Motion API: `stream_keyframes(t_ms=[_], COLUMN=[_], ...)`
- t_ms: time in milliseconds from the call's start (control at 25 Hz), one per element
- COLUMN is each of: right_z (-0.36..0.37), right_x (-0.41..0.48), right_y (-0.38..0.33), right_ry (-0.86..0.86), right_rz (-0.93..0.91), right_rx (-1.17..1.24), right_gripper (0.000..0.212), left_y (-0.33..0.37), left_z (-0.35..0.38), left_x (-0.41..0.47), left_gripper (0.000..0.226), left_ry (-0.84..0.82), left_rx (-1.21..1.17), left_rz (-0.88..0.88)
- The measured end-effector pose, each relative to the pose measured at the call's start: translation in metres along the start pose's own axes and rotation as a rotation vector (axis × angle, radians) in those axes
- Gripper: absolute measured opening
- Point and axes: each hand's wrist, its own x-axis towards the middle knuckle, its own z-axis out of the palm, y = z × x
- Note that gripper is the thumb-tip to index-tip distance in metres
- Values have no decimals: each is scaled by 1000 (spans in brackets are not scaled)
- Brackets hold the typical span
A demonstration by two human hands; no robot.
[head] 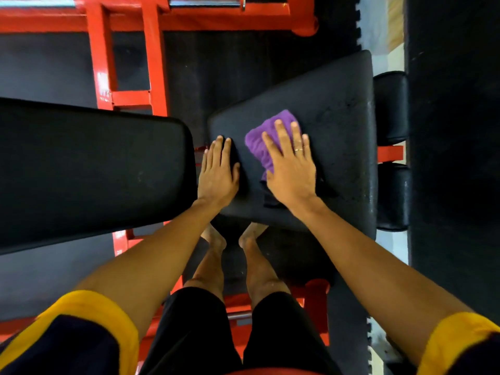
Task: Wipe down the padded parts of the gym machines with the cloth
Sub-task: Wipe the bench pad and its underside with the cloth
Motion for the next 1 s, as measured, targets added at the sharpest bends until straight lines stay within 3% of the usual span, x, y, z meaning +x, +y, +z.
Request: stream_keyframes(t_ms=[120,240,400,520,680,760,880,1000], right_z=[-11,4,1,-20,-35,-25,-22,-34], right_x=[-30,-43,40,82,47,31,76,136], right_y=[21,10,7,30,59,57,55,45], right_ry=[64,11,-23,-35,72,62,49,-104], right_rz=[111,-22,-112,-20,171,74,-78,-109], right_rx=[10,-15,6,-16,8,-48,-58,-31], right_gripper=[96,95,87,85,94,90,75,69], left_y=[18,27,38,52,74,79,82,86], left_z=[8,12,9,4,6,10,14,10], left_x=[4,10,41,78,102,104,107,119], left_gripper=[65,59,59,62,64,63,62,63], left_ry=[47,92,153,166,185,220,275,262], left_rx=[-99,-173,-225,-228,-210,-215,-238,-285], left_rz=[-90,-141,-147,-123,-137,-172,-191,-212])
